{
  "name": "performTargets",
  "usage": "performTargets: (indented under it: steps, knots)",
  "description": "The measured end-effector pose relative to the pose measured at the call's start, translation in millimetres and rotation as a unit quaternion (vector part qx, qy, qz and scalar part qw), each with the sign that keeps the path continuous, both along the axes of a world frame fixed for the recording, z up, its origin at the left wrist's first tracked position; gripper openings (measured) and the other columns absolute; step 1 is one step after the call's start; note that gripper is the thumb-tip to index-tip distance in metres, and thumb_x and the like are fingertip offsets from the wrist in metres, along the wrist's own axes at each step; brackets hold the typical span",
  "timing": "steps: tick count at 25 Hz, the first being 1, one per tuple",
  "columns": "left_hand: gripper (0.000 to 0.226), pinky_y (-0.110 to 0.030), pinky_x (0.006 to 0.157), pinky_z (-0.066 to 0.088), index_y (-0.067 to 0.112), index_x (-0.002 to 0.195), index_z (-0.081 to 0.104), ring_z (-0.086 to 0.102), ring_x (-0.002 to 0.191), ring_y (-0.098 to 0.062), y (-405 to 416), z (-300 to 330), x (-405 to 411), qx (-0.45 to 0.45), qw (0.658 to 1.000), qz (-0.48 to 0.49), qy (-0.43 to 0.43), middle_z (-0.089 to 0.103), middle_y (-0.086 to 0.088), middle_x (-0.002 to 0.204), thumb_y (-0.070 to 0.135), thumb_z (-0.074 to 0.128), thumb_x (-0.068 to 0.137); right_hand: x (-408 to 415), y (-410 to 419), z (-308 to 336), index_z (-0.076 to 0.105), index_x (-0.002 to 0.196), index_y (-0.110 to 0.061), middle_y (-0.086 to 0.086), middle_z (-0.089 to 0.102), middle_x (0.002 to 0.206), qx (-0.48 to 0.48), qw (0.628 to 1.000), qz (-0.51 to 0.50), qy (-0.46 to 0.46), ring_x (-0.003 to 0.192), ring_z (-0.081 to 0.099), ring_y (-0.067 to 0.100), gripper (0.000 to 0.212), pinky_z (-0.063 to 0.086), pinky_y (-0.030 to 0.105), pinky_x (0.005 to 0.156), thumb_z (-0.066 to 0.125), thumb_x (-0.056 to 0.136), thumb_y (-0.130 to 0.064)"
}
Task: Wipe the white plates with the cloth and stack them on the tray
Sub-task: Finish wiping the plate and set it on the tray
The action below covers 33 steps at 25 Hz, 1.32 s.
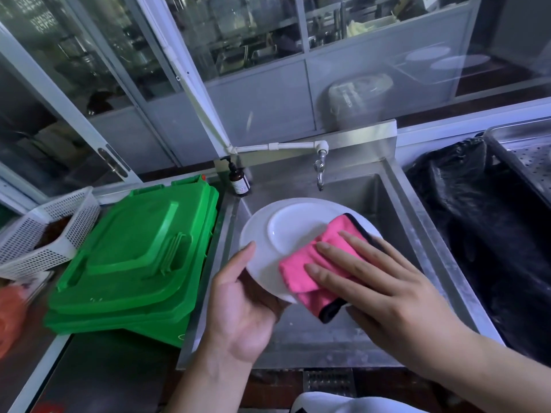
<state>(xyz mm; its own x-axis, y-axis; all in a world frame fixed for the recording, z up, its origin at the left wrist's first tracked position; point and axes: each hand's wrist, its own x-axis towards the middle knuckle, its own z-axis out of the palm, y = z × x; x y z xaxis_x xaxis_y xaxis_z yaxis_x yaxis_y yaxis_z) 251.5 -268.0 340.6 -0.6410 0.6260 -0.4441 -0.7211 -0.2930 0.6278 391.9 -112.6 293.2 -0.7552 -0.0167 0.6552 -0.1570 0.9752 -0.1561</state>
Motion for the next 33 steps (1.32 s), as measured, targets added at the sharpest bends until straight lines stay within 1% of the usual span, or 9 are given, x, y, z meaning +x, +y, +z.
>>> performTargets:
  steps: [4, 9, 11, 13, 15, 18, 21, 28, 33]
  knots:
    - [0.034, -0.042, 0.073, 0.061, -0.003, 0.117, 0.068, 0.073, 0.083, -0.032, 18, -14, -7, -0.041, 0.996, -0.003, -0.074, 0.072, -0.025, 0.108, 0.019, 0.054, 0.095, -4, 7, -11, 0.067, 0.131, -0.020, 0.003, 0.063, 0.137, -0.027, 0.997, -0.062, 0.025, 0.123, 0.063, 0.029, 0.048, 0.058, 0.043, 0.090, 0.062, 0.085, -0.006]
    - [0.044, -0.056, 0.063, 0.062, -0.001, 0.132, 0.052, 0.073, 0.085, -0.044, 41, -43, -18, -0.129, 0.982, -0.011, -0.139, 0.067, -0.037, 0.112, 0.027, 0.061, 0.099, -25, 18, -47, 0.068, 0.125, -0.032, -0.009, 0.072, 0.118, -0.190, 0.974, -0.104, -0.066, 0.093, 0.074, 0.025, 0.055, 0.060, 0.039, 0.061, 0.060, 0.081, -0.001]
    - [0.047, -0.056, 0.075, 0.060, -0.001, 0.130, 0.050, 0.067, 0.103, -0.044, 43, -61, -26, -0.178, 0.980, -0.039, -0.079, 0.061, -0.034, 0.125, 0.032, 0.061, 0.099, -33, 35, -66, 0.071, 0.119, -0.035, -0.009, 0.075, 0.097, -0.412, 0.885, -0.174, -0.126, 0.081, 0.070, 0.022, 0.050, 0.056, 0.033, 0.067, 0.063, 0.083, 0.000]
    - [0.038, -0.047, 0.085, 0.057, 0.003, 0.132, 0.055, 0.065, 0.112, -0.036, 32, -77, -36, -0.234, 0.971, -0.025, 0.044, 0.061, -0.025, 0.133, 0.028, 0.055, 0.103, -33, 50, -83, 0.076, 0.113, -0.021, 0.001, 0.071, 0.079, -0.674, 0.702, -0.188, -0.129, 0.071, 0.065, 0.024, 0.044, 0.054, 0.037, 0.065, 0.065, 0.081, 0.008]
    - [0.032, -0.042, 0.100, 0.053, 0.019, 0.136, 0.057, 0.062, 0.121, -0.024, 14, -84, -49, -0.278, 0.937, -0.012, 0.209, 0.060, -0.012, 0.141, 0.023, 0.053, 0.104, -23, 55, -94, 0.076, 0.105, -0.012, 0.013, 0.074, 0.080, -0.800, 0.559, -0.189, -0.103, 0.070, 0.068, 0.033, 0.036, 0.058, 0.054, 0.065, 0.065, 0.082, 0.013]
    - [0.069, -0.053, 0.110, 0.044, 0.038, 0.150, 0.043, 0.047, 0.136, -0.017, -11, -84, -58, -0.252, 0.923, -0.101, 0.272, 0.047, 0.004, 0.149, 0.029, 0.072, 0.089, -15, 53, -97, 0.072, 0.115, -0.017, 0.016, 0.076, 0.101, -0.863, 0.484, -0.109, -0.102, 0.087, 0.070, 0.040, 0.037, 0.057, 0.058, 0.074, 0.059, 0.090, 0.007]
    - [0.076, -0.051, 0.083, 0.059, 0.038, 0.142, 0.055, 0.058, 0.126, -0.032, -15, -79, -53, -0.143, 0.954, -0.189, 0.186, 0.061, -0.005, 0.140, 0.012, 0.075, 0.073, -26, 47, -92, 0.067, 0.121, -0.014, 0.017, 0.073, 0.112, -0.887, 0.444, -0.044, -0.120, 0.093, 0.070, 0.039, 0.034, 0.059, 0.054, 0.076, 0.058, 0.093, 0.001]
    - [0.074, -0.044, 0.074, 0.061, 0.027, 0.128, 0.068, 0.063, 0.107, -0.033, -29, -74, -73, -0.108, 0.967, -0.131, 0.191, 0.069, -0.011, 0.116, -0.006, 0.061, 0.063, -58, 34, -73, 0.072, 0.115, -0.010, 0.022, 0.072, 0.112, -0.858, 0.483, -0.060, -0.161, 0.089, 0.070, 0.037, 0.027, 0.057, 0.052, 0.081, 0.064, 0.090, -0.003]
    - [0.076, -0.038, 0.068, 0.060, 0.032, 0.130, 0.065, 0.065, 0.104, -0.025, -33, -67, -86, -0.105, 0.958, -0.126, 0.237, 0.070, -0.008, 0.118, -0.005, 0.060, 0.063, -72, 30, -41, 0.074, 0.097, -0.021, 0.003, 0.069, 0.074, -0.705, 0.664, -0.246, -0.041, 0.067, 0.062, 0.021, 0.034, 0.051, 0.037, 0.066, 0.050, 0.096, 0.003]
